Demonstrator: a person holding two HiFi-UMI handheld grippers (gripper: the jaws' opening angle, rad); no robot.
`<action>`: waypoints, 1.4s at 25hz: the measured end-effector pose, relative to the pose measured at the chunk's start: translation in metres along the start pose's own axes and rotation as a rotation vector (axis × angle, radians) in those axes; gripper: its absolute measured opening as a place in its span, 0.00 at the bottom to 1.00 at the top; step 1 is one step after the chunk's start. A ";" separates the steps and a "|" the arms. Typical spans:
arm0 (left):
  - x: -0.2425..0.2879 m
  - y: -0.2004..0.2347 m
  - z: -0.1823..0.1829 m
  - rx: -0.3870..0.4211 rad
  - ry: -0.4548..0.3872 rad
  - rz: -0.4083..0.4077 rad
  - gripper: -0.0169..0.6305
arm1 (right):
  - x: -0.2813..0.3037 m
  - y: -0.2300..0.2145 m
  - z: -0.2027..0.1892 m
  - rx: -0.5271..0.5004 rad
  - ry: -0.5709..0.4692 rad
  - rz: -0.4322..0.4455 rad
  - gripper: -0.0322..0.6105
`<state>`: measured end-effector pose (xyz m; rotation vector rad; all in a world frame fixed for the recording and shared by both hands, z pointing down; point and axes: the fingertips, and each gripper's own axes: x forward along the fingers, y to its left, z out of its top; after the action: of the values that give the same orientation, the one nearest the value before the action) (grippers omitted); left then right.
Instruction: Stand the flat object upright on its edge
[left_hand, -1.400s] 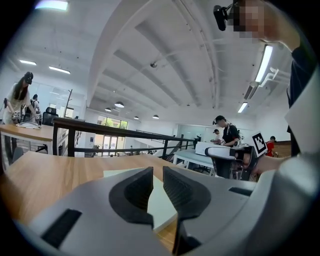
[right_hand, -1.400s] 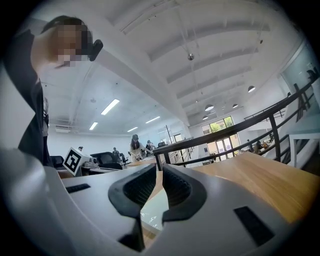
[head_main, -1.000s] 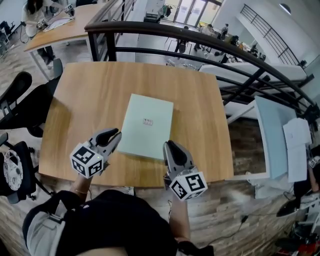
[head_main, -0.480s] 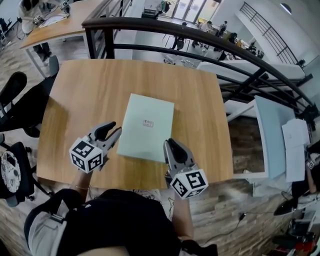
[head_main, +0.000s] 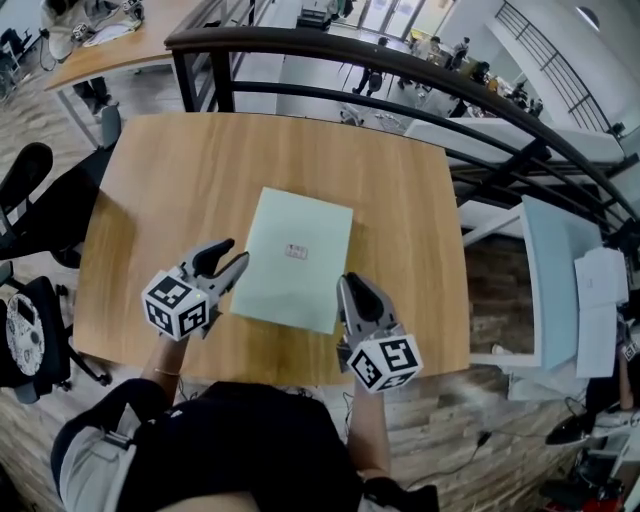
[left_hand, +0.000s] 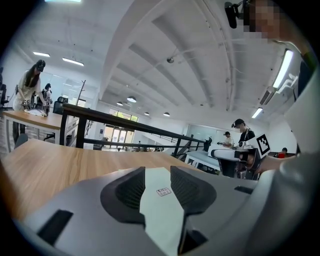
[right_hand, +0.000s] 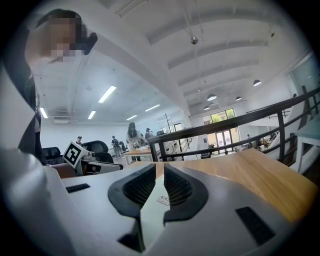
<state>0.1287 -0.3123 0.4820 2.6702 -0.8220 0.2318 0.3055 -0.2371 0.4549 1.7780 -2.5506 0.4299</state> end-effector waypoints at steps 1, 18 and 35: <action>0.004 0.001 0.000 -0.002 0.004 0.003 0.25 | 0.003 -0.004 0.000 0.001 0.004 0.003 0.11; 0.059 0.037 -0.018 -0.081 0.073 0.056 0.34 | 0.056 -0.066 -0.035 0.098 0.155 0.007 0.28; 0.107 0.086 -0.066 -0.175 0.235 0.102 0.44 | 0.099 -0.116 -0.089 0.195 0.287 -0.054 0.41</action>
<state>0.1638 -0.4103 0.5930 2.3859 -0.8606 0.4665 0.3632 -0.3451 0.5822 1.6891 -2.3268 0.8884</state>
